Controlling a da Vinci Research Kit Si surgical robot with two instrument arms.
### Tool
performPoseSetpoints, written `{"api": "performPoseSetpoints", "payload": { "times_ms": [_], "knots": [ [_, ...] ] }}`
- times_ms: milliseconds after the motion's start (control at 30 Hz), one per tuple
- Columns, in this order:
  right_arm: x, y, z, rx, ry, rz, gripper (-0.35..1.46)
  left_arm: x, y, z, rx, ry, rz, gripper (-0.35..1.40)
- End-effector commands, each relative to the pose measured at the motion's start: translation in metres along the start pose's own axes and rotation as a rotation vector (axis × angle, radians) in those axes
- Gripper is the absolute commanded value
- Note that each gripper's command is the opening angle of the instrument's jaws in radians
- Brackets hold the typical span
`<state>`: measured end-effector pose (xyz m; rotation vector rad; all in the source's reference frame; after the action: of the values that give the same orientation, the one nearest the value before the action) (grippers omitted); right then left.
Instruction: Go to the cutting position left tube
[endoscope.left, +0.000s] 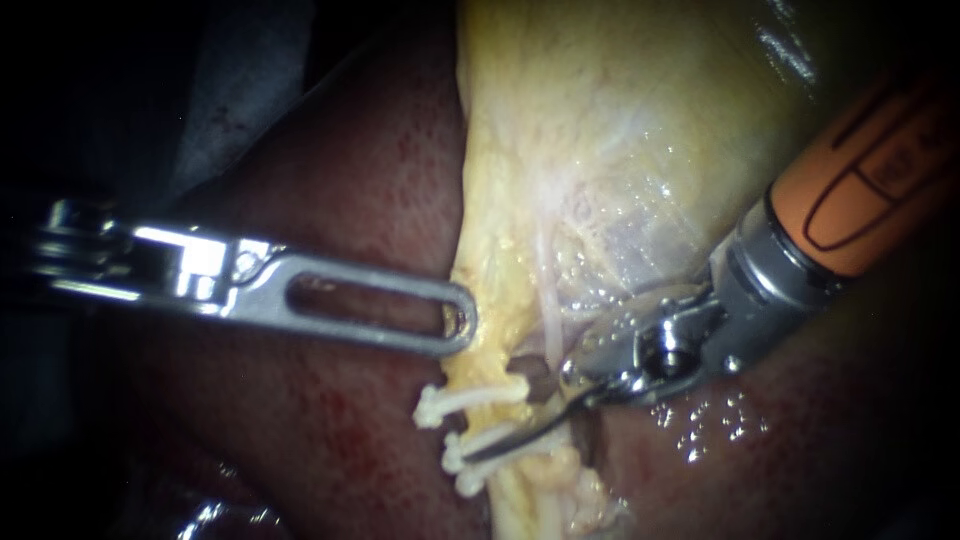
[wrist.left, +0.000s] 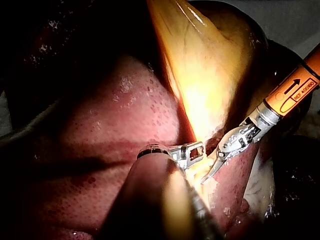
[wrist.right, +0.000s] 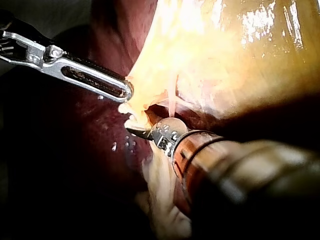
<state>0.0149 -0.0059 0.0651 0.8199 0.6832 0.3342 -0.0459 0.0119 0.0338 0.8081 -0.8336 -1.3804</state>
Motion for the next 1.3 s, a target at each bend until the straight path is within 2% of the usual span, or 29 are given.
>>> {"api": "performPoseSetpoints", "payload": {
  "times_ms": [33,467,967,1300],
  "knots": [
    [0.0000,0.0000,0.0000,0.000,-0.001,-0.007,0.24,0.0000,0.0000,0.0000,0.001,0.001,-0.001,-0.35],
    [0.0003,0.0002,-0.0001,0.001,0.005,-0.023,0.24,0.0000,0.0000,0.0000,0.000,0.001,-0.001,-0.35],
    [0.0005,0.0003,0.0001,0.005,0.023,-0.025,0.49,0.0000,-0.0001,0.0001,0.002,0.002,-0.001,-0.35],
    [0.0006,0.0005,0.0001,0.002,0.024,-0.024,0.57,0.0001,-0.0001,0.0001,0.002,0.002,-0.001,-0.35]
  ]
}}
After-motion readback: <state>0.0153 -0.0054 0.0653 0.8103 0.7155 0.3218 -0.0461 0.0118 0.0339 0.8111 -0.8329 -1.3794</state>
